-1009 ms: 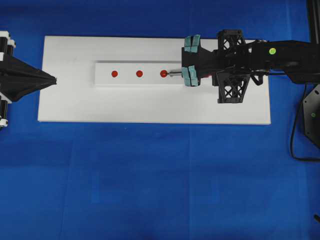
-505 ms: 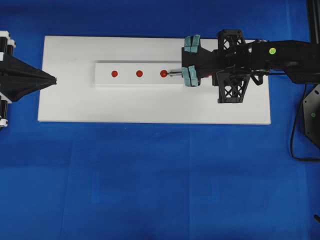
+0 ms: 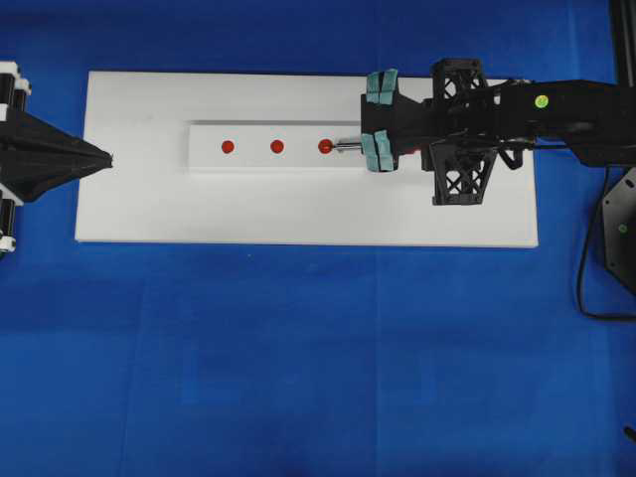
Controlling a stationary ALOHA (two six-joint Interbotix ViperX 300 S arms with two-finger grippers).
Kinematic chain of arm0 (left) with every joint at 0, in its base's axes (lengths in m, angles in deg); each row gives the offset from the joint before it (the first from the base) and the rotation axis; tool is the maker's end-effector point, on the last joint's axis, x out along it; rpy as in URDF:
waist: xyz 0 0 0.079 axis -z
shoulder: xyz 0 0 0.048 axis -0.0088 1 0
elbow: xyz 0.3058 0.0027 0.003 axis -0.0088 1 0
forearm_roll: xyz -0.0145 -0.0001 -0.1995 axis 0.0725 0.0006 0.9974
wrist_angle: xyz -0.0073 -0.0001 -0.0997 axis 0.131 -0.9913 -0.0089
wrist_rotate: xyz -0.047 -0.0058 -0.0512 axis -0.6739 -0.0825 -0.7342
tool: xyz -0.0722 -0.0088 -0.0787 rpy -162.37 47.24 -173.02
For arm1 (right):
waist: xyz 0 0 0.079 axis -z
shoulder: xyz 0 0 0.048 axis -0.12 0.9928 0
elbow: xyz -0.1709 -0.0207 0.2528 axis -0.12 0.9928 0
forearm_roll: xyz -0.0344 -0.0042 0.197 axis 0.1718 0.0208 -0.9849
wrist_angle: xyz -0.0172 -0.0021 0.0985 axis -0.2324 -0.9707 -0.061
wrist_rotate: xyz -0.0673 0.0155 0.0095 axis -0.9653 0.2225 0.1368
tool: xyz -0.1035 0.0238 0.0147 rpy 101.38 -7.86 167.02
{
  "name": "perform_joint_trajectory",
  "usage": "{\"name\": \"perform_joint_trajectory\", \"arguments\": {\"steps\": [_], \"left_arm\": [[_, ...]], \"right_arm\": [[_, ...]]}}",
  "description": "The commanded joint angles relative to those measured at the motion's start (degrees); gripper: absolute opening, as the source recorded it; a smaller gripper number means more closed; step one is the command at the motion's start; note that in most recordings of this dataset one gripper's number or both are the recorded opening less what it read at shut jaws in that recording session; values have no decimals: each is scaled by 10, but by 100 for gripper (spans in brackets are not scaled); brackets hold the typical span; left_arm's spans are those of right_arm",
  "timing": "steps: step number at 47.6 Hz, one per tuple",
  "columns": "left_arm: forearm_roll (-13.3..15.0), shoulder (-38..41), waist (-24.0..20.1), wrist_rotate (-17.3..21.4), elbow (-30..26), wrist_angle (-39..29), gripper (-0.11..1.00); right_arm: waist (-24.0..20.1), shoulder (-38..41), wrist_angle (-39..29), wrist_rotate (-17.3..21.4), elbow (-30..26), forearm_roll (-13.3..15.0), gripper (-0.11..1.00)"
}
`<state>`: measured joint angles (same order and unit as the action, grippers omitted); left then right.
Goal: Touch the tip of the soldering iron to the mark.
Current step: 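Lower the iron tip onto the right red dot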
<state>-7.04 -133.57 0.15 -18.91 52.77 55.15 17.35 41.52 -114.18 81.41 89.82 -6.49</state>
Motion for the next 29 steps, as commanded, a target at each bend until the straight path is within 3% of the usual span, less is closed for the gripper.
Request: {"name": "perform_joint_trajectory", "arguments": {"steps": [1,12,29], "left_arm": [[-1,3,-2,-1,-6,5,0],[-1,2,-1,-1,-6,6,0],[-1,-6,-2,-1,-6,5,0]], "right_arm": [[1,-6,1,1,-8,0,7],[0,-34,-20,3,-25,1,7],[0,-109,-117,-3,-77,5,7]]}}
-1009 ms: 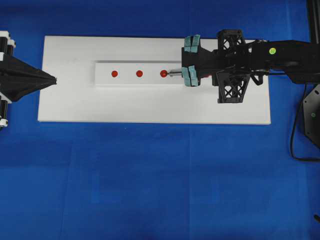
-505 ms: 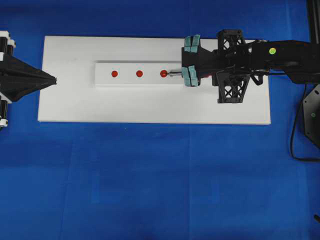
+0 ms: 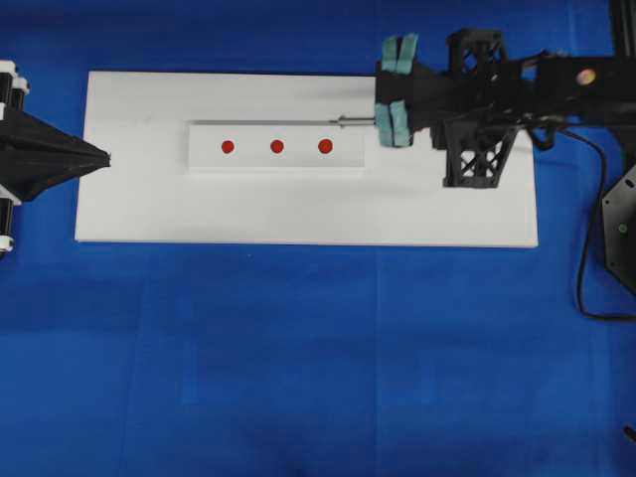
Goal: Touch the tip of the soldering iron to the mark.
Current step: 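Lower the iron tip onto the right red dot, then lift the iron away from the strip and swing it down-right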
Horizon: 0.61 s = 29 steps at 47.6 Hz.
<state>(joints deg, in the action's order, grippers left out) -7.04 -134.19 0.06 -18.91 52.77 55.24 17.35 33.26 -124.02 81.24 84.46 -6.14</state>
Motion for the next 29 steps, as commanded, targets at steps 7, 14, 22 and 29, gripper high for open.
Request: {"name": "perform_joint_trajectory", "arguments": {"steps": [7,14,22,29], "left_arm": [[-1,0,0,-1,-7,4,0],[-2,0,-1,-2,-7,4,0],[-2,0,-1,-2,-7,3,0],[-2,0,-1,-2,-6,3,0]], "right_arm": [[-4,-54,-63,-2,-44,3,7],[-4,-77,-88,-2,-53,3,7],[-4,-91,-90,1,-49,3,7],[-4,-91,-87,2,-48,3,7]]}}
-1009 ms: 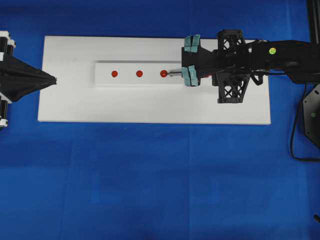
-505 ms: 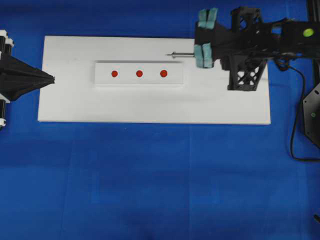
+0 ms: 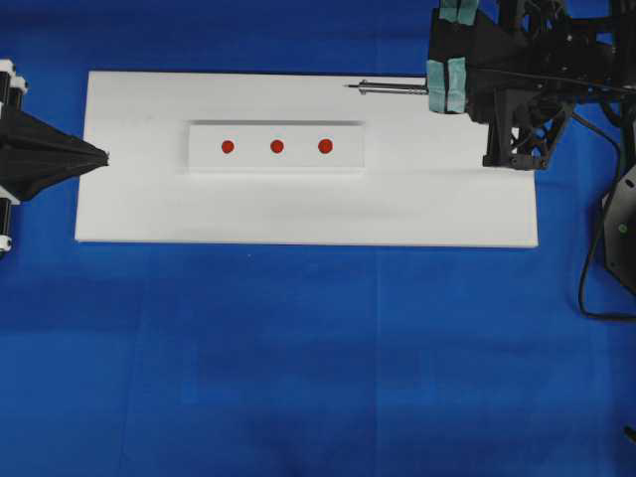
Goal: Touch the tip of the soldering iron to the mark.
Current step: 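Lift the iron away from the strip and swing it down-right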
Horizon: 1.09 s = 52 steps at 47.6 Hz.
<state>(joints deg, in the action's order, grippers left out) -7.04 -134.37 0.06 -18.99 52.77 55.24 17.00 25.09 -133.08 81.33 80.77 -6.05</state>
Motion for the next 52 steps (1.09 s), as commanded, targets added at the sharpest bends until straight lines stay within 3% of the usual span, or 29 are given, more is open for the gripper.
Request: {"name": "perform_joint_trajectory", "arguments": {"steps": [1,16,24,35,52], "left_arm": [[-1,2,0,-1,-7,3,0],[-2,2,0,-1,-6,2,0],[-2,2,-1,-1,-6,3,0],[-1,2,-1,-1,-6,3,0],[-1,2,4,-2,-6,7,0]], "right_arm": [[0,-10,4,1,-11,2,7],[-4,-10,2,10,-11,-3,7],[-38,-12,1,36,-8,-7,7],[-119,-12,-2,119,-4,-7,7],[-271,-1,-2,279,-7,5,7]]}}
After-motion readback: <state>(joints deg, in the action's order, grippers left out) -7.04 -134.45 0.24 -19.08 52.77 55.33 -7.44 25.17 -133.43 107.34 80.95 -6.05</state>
